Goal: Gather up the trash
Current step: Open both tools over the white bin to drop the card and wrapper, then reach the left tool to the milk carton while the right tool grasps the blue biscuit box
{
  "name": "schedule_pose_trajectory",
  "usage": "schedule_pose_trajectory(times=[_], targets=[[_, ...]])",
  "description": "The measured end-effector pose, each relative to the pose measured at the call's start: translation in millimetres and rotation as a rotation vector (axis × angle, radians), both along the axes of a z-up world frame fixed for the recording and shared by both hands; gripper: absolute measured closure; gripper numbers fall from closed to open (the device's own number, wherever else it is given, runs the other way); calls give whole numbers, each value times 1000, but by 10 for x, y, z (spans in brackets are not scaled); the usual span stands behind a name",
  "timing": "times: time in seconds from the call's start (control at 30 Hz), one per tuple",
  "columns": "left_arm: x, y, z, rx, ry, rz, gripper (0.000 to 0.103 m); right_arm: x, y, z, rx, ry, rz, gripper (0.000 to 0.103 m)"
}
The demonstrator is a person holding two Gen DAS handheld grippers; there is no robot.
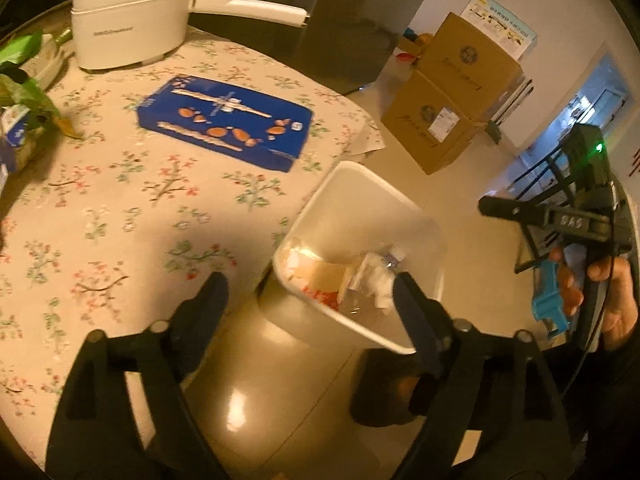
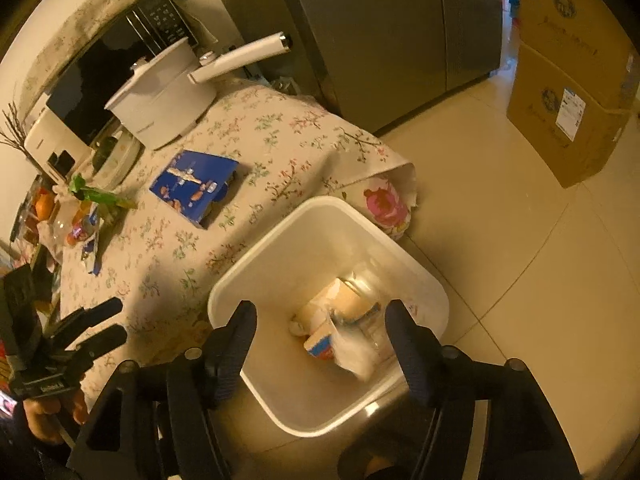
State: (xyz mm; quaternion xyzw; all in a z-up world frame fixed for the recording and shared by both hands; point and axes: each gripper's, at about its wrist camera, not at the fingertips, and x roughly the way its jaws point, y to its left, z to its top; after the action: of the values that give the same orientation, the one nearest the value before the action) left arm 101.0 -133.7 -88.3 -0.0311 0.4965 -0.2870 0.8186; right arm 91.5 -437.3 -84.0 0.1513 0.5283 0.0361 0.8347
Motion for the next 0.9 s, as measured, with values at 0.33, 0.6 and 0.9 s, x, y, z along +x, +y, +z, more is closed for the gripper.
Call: schedule_pose_trajectory(times=[0.33,0.6,0.9], targets=[[38,463,-18,69,-24,103,1,121,286,-30,-66,21,52,23],[60,870,-60,118,-30,193,1,244,587,-1,-91,11,96,20],[310,1467,-96,265,-69,308,1,517,1132,-89,-193,21,300,12]])
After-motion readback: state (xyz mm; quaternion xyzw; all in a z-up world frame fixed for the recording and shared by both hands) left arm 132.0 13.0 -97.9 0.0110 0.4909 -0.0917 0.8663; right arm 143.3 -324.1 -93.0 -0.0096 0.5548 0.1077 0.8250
